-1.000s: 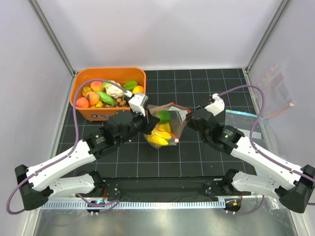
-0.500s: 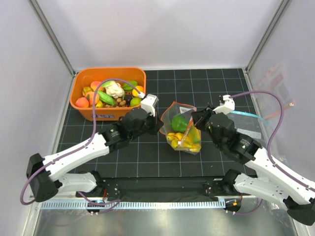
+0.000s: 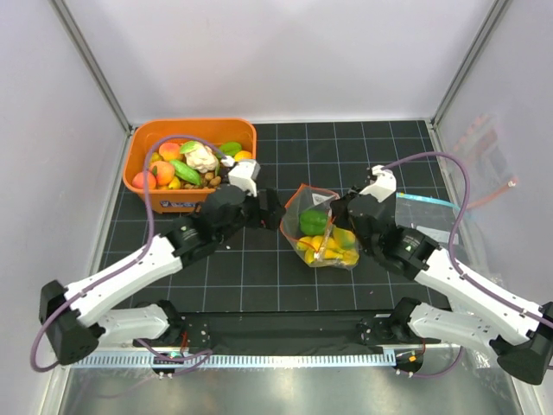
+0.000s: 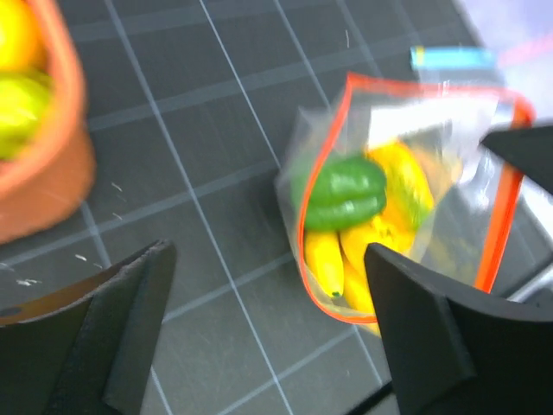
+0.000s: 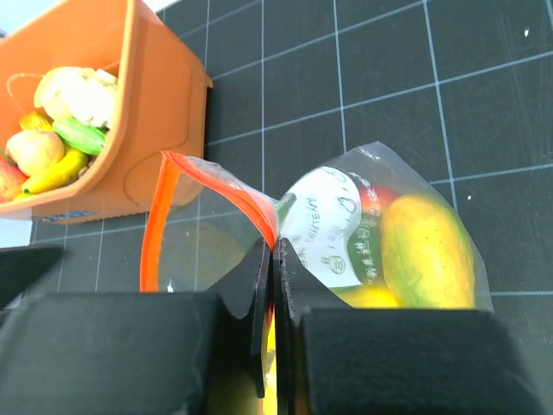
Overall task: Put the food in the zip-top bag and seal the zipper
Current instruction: Pick up the fake vegetable from the bin.
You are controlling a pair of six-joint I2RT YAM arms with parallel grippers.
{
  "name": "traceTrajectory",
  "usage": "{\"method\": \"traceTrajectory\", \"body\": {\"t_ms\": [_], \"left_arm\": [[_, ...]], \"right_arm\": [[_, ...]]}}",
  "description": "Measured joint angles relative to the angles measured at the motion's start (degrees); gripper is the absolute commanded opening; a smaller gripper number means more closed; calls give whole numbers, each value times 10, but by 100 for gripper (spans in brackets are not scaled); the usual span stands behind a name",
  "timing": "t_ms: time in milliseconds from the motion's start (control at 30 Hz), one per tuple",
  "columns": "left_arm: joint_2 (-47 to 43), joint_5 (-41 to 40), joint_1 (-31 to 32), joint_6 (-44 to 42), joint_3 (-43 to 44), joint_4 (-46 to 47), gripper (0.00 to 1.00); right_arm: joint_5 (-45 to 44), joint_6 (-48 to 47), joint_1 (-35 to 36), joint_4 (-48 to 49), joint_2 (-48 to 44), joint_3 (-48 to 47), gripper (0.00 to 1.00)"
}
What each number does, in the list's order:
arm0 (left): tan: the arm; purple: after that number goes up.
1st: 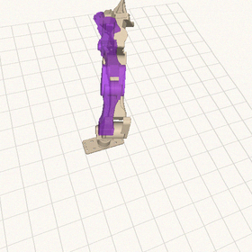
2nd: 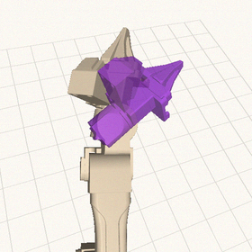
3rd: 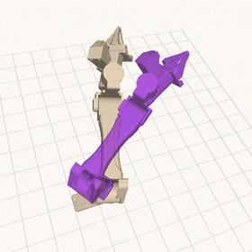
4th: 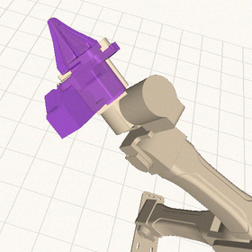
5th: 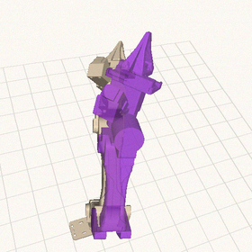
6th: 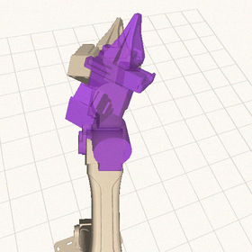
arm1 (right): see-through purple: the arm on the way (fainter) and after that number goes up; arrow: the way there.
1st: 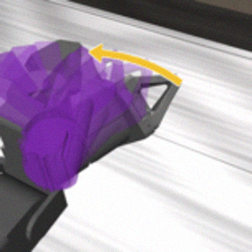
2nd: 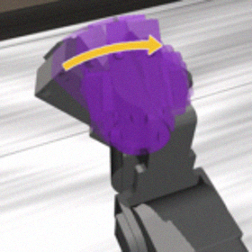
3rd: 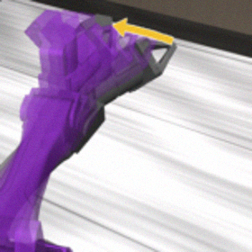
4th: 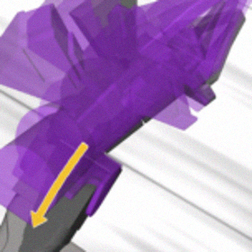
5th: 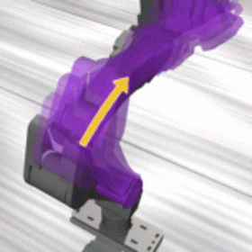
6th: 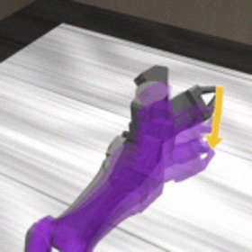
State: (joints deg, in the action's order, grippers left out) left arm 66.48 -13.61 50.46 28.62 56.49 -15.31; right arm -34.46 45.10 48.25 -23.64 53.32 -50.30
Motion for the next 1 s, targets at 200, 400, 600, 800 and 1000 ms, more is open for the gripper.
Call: {"method": "traceTrajectory", "body": {"t_ms": [200,400,600,800,1000], "left_arm": [[-68,-104,-10,-6,-4,-2,100],[-68,-183,-54,-5,-31,-10,100],[-43,-213,-73,-6,-34,-8,100],[10,-212,-147,10,-13,-12,100],[86,-242,-190,51,99,-50,100]], "right_arm": [[-8,-9,0,0,-22,1,1],[-9,-17,0,6,-26,8,1],[1,-30,0,26,-22,15,1],[14,-45,0,42,-19,23,1],[21,-48,0,48,-19,24,1]]}}
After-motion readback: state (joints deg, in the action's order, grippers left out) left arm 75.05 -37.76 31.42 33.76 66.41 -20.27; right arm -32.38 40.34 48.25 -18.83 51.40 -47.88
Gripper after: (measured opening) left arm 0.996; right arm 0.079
